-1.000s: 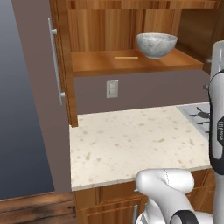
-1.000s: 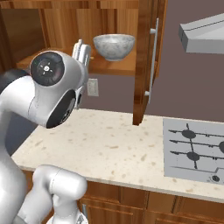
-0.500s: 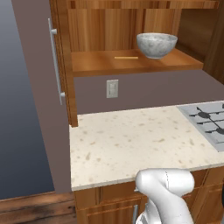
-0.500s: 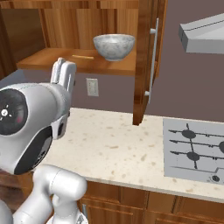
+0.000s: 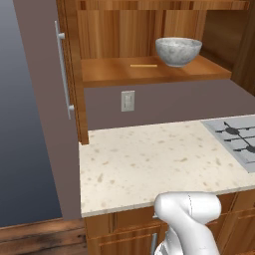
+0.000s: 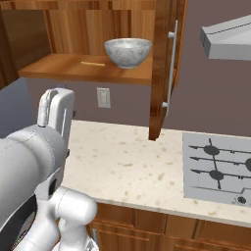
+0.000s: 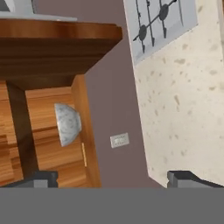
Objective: Pick the mug and place it in the sink. Pick the bowl and place it in the open cabinet and then close the cabinet.
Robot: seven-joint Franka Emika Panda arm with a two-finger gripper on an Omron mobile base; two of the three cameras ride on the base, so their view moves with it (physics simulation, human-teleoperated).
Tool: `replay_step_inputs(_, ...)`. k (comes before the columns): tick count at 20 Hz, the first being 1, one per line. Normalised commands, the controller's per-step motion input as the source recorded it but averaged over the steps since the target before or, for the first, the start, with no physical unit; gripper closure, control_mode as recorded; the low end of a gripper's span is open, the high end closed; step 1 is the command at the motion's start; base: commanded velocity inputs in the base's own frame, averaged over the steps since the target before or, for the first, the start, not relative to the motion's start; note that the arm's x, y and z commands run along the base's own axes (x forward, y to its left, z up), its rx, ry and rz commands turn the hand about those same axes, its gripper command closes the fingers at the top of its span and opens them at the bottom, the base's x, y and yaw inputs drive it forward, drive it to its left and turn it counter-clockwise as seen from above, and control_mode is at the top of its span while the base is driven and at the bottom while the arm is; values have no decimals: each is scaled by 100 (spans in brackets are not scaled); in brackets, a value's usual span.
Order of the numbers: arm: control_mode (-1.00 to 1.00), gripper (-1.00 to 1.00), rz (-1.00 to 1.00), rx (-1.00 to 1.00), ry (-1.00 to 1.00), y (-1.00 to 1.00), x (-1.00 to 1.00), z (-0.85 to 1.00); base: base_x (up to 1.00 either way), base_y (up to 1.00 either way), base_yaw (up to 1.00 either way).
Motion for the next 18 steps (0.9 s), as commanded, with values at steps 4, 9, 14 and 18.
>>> replay_step_inputs(4, -100, -100, 0, 0, -10, -33, -36, 0, 0, 0, 0)
replay_step_inputs(9, -100, -100, 0, 0, -7, -29, -6, 0, 0, 0, 0)
replay_step_inputs(14, -100, -100, 0, -1, -19, -8, 4, 0, 0, 0, 0)
replay_step_inputs(18, -100, -100, 2, -1, -25, -8, 3, 0, 0, 0, 0)
